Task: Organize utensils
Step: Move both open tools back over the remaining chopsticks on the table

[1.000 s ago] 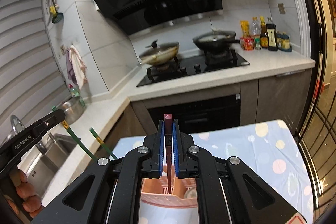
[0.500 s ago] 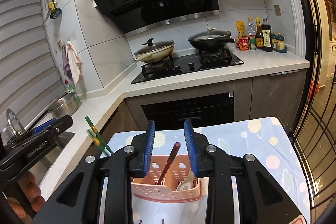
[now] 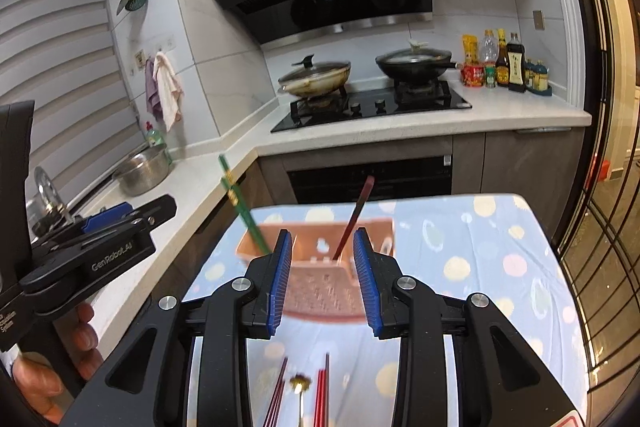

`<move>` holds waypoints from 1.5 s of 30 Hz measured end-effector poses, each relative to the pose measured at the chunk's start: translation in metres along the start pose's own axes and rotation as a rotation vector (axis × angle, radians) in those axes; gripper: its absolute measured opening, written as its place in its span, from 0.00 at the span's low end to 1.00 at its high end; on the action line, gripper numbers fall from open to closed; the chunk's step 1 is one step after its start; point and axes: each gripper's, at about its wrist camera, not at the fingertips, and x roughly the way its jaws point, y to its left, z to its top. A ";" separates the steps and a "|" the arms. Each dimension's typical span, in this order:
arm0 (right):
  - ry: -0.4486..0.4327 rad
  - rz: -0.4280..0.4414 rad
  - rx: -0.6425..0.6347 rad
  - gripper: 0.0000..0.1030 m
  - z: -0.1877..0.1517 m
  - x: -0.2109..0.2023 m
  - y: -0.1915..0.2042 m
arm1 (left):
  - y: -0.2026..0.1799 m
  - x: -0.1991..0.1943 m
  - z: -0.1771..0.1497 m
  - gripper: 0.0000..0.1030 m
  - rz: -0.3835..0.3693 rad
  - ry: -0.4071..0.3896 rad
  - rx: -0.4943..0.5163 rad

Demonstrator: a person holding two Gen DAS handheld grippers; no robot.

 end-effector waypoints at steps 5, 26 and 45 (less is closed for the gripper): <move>0.056 0.000 -0.007 0.31 -0.039 -0.017 0.005 | 0.001 -0.015 -0.034 0.59 0.003 0.048 0.011; 0.340 -0.068 -0.044 0.31 -0.206 -0.058 0.005 | 0.010 -0.042 -0.189 0.59 0.003 0.286 0.063; 0.442 -0.076 -0.033 0.31 -0.248 -0.024 -0.003 | 0.014 -0.026 -0.261 0.59 -0.017 0.448 0.066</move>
